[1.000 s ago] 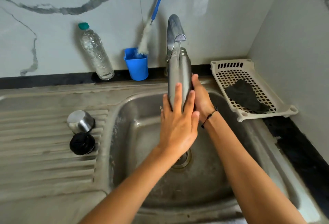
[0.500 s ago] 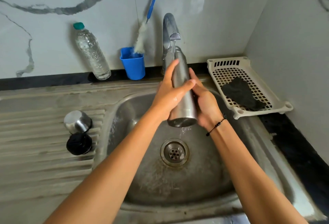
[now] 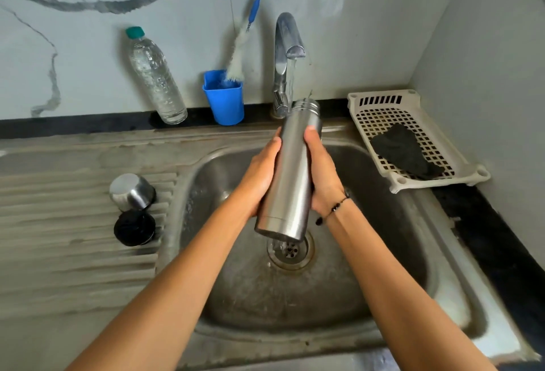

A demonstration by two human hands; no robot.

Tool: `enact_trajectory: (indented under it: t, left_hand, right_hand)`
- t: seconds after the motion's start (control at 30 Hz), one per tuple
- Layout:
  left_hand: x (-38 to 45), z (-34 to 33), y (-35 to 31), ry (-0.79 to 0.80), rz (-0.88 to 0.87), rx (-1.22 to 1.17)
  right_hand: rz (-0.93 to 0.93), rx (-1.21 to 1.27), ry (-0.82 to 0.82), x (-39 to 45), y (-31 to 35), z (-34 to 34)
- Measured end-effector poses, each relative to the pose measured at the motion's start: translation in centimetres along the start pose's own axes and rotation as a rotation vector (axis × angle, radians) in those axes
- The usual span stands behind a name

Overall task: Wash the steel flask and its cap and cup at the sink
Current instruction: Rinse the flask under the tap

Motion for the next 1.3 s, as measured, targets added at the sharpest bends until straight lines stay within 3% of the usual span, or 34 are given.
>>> enact_trajectory:
  t: [0.13, 0.27, 0.4, 0.5, 0.6, 0.7, 0.97, 1.07, 1.13, 1.2, 1.23, 1.3]
  left_hand:
    - [-0.6, -0.3, -0.3, 0.029, -0.024, 0.333]
    - [-3.1, -0.8, -0.2, 0.161, -0.085, 0.722]
    - [-4.0, 0.7, -1.5, 0.192, -0.238, 0.48]
    - [-3.5, 1.4, -1.7, 0.249, -0.353, 0.349]
    - [-1.9, 1.2, -1.1, 0.253, -0.468, 0.282]
    - [-0.1, 0.3, -1.3, 0.117, -0.486, 0.064]
    - [4.5, -0.7, -3.0, -0.063, -0.226, -0.272]
    - [5.9, -0.1, -4.0, -0.026, -0.162, -0.298]
    - [6.2, -0.2, -4.9, -0.047, -0.109, -0.308]
    - [6.3, -0.5, -5.4, -0.046, -0.063, -0.279]
    - [6.3, -0.6, -5.4, -0.023, -0.046, -0.26]
    - [6.4, -0.4, -5.4, 0.027, -0.014, -0.278]
  right_hand:
    - [-0.099, -0.04, 0.057, 1.1, 0.6, 0.1]
    - [-0.185, 0.104, 0.078, 0.9, -0.1, 0.1]
    - [-0.352, 0.376, 0.142, -0.3, -0.9, 0.1]
    - [-0.476, 0.628, 0.03, -0.5, -1.2, 0.0]
    - [-0.481, 0.768, -0.079, 0.4, -1.7, -0.4]
    - [-0.421, 0.73, -0.07, 0.8, -2.1, -1.0]
    - [-0.251, 0.294, 0.005, 1.7, -1.7, 1.9]
    - [-0.081, -0.333, 0.166, 0.9, -1.5, 3.4]
    - [0.009, -0.813, 0.102, 1.1, -0.9, 3.9]
    - [0.054, -1.34, -0.07, 1.8, 0.0, 3.8]
    - [0.092, -1.502, -0.15, 2.0, 0.6, 3.5]
    - [0.286, -1.404, -0.148, 2.2, 1.6, 2.9]
Point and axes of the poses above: each hand's wrist, its own x-axis towards the middle knuckle, its own z-axis out of the back of the hand, y = z × x, the point moved 2 cm from there along x, towards the middle knuckle, and after that the axes turned 10 degrees about -x, right-handed, at the moved point
